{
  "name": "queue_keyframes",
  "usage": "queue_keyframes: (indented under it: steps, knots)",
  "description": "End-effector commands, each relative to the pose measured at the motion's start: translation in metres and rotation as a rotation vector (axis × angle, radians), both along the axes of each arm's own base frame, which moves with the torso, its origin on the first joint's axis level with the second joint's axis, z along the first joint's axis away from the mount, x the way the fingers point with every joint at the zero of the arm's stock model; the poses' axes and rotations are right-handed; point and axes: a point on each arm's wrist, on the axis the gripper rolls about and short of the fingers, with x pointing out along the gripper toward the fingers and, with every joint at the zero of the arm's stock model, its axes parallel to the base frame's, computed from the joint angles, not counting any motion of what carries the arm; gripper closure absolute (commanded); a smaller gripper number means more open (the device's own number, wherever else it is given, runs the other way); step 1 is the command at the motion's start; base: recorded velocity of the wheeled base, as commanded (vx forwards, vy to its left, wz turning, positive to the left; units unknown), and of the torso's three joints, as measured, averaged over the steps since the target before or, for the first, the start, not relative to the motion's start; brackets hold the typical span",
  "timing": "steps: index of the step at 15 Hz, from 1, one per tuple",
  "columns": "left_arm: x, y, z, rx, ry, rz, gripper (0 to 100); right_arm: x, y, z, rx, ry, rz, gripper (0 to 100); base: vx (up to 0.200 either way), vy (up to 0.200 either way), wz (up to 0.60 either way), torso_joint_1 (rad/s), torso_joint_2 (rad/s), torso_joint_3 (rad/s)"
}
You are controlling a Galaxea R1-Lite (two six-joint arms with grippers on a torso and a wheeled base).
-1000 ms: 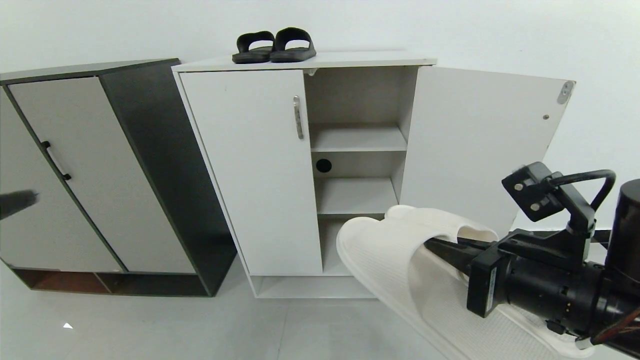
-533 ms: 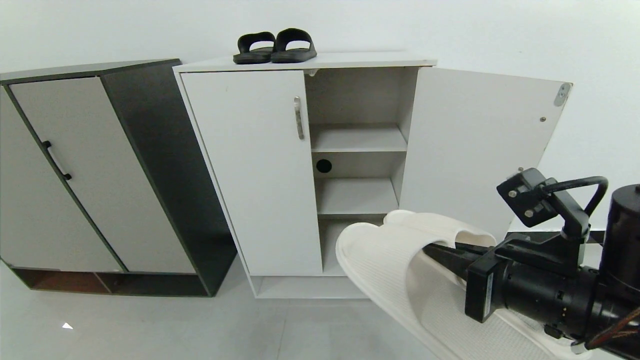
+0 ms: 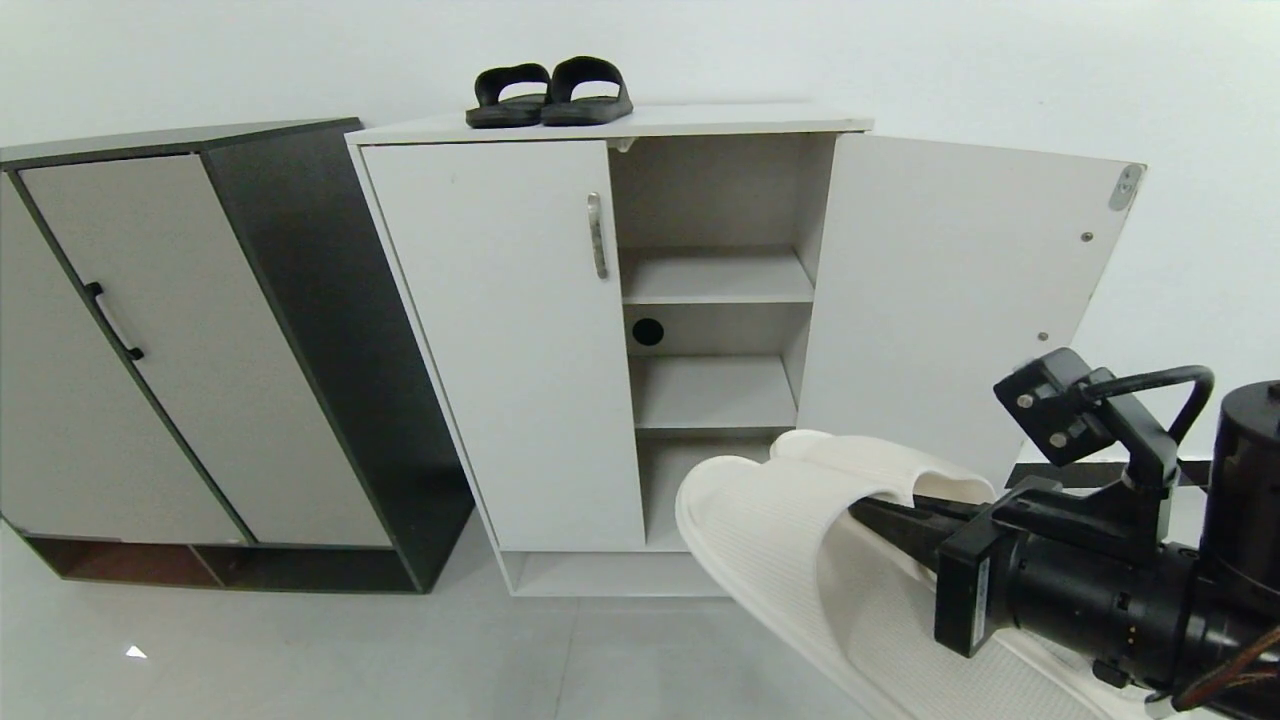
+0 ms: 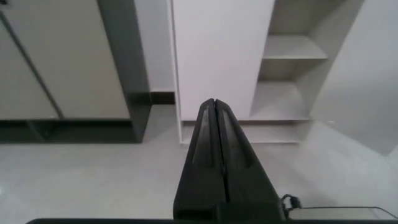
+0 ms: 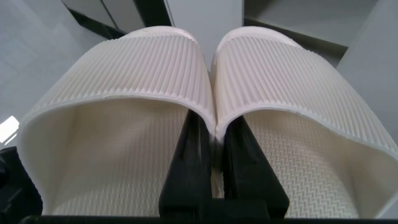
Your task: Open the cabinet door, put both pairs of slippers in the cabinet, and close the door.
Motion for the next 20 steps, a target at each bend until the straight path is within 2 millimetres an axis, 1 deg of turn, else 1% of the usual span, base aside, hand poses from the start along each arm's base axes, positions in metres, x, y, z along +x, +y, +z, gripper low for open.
queue_keyframes:
  steps: [1, 2, 3, 4, 6, 8, 9, 10, 11, 12, 13, 14, 15, 16, 17, 18, 19, 20]
  knots:
    - [-0.004, -0.002, -0.004, 0.011, -0.021, 0.002, 100, 0.000, 0.000, 0.000, -0.001, 0.001, 0.002, 100, 0.000, 0.000, 0.00, 0.000, 0.00, 0.000]
    - [-0.007, -0.002, -0.005, 0.006, -0.063, -0.057, 100, 0.000, 0.000, -0.001, -0.002, 0.002, 0.004, 100, 0.000, 0.000, 0.00, 0.000, 0.00, 0.000]
    - [-0.007, -0.003, -0.005, 0.008, -0.070, -0.071, 100, 0.000, 0.001, -0.003, -0.009, 0.010, 0.007, 100, 0.000, 0.000, 0.00, 0.000, 0.00, 0.000]
    - [-0.007, -0.003, -0.005, 0.008, -0.072, -0.064, 100, -0.001, 0.004, -0.007, -0.018, 0.020, 0.014, 100, 0.000, 0.000, 0.00, 0.000, 0.00, 0.000]
    - [-0.007, -0.002, -0.005, -0.002, -0.074, -0.051, 100, 0.004, 0.012, -0.021, -0.036, 0.066, 0.013, 100, 0.000, 0.000, 0.00, 0.000, 0.00, 0.000]
    - [-0.007, -0.002, -0.005, -0.017, -0.077, -0.047, 100, 0.013, 0.027, -0.033, 0.000, 0.107, -0.002, 100, 0.000, 0.000, 0.00, 0.000, 0.00, 0.000]
    - [-0.007, -0.002, -0.005, -0.014, -0.077, -0.047, 100, 0.020, 0.034, -0.042, 0.004, 0.122, -0.019, 100, 0.000, 0.000, 0.00, 0.000, 0.00, 0.000]
    - [-0.007, -0.002, -0.004, -0.014, -0.076, -0.049, 100, 0.023, 0.037, -0.049, -0.002, 0.130, -0.038, 100, 0.000, 0.000, 0.00, 0.000, 0.00, 0.000]
    - [-0.007, -0.002, -0.005, -0.014, -0.077, -0.049, 100, 0.032, 0.046, -0.065, -0.018, 0.156, -0.092, 100, 0.000, 0.000, 0.00, 0.000, 0.00, 0.000]
    - [-0.007, -0.002, -0.005, -0.014, -0.077, -0.049, 100, 0.036, 0.052, -0.073, -0.019, 0.165, -0.101, 100, 0.000, 0.000, 0.00, 0.000, 0.00, 0.000]
    - [-0.007, -0.002, -0.004, -0.014, -0.076, -0.049, 100, 0.039, 0.055, -0.078, -0.019, 0.170, -0.104, 100, 0.000, 0.000, 0.00, 0.000, 0.00, 0.000]
    - [-0.007, -0.002, -0.004, -0.014, -0.076, -0.049, 100, 0.046, 0.062, -0.084, -0.031, 0.174, -0.116, 100, 0.000, 0.000, 0.00, 0.000, 0.00, 0.000]
    - [-0.007, -0.002, -0.004, -0.014, -0.076, -0.049, 100, 0.050, 0.067, -0.086, -0.034, 0.170, -0.134, 100, 0.000, 0.000, 0.00, 0.000, 0.00, 0.000]
    - [-0.007, -0.002, -0.004, -0.014, -0.076, -0.049, 100, 0.062, 0.078, -0.093, -0.036, 0.165, -0.191, 100, 0.000, 0.000, 0.00, 0.000, 0.00, 0.000]
    - [-0.007, -0.002, -0.004, -0.013, -0.076, -0.049, 100, 0.068, 0.086, -0.098, -0.039, 0.165, -0.210, 100, 0.000, 0.000, 0.00, 0.000, 0.00, 0.000]
    - [-0.007, -0.002, -0.004, -0.013, -0.076, -0.049, 100, 0.070, 0.089, -0.102, -0.046, 0.166, -0.218, 100, 0.000, 0.000, 0.00, 0.000, 0.00, 0.000]
    - [-0.007, -0.002, -0.004, -0.013, -0.076, -0.049, 100, 0.076, 0.095, -0.108, -0.061, 0.156, -0.256, 100, 0.000, 0.000, 0.00, -0.007, 0.00, -0.115]
    - [-0.007, -0.002, -0.005, -0.011, -0.074, -0.049, 100, 0.081, 0.099, -0.110, -0.067, 0.140, -0.291, 100, 0.000, 0.000, 0.00, 0.002, 0.01, -0.105]
